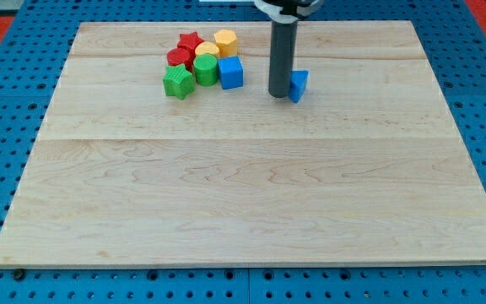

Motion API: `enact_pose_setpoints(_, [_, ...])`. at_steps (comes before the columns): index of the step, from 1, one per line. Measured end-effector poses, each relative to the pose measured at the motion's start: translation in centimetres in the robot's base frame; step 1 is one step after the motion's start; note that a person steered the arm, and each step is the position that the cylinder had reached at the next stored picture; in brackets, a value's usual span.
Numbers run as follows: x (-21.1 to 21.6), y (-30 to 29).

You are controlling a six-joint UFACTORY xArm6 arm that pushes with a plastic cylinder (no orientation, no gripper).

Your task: Place the blue triangle at the right of the yellow heart

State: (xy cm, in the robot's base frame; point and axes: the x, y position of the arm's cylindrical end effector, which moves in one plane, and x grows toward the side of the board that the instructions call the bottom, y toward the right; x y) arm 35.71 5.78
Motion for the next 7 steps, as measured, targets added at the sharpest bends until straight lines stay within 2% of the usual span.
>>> enact_pose_setpoints(3, [0.7, 8.6])
enact_pose_setpoints(4, [-2.1, 7.4])
enact_pose_setpoints(5, [-5.3, 3.8])
enact_pose_setpoints(6, [-4.7, 2.0])
enact_pose_setpoints(7, [-3.1, 4.0])
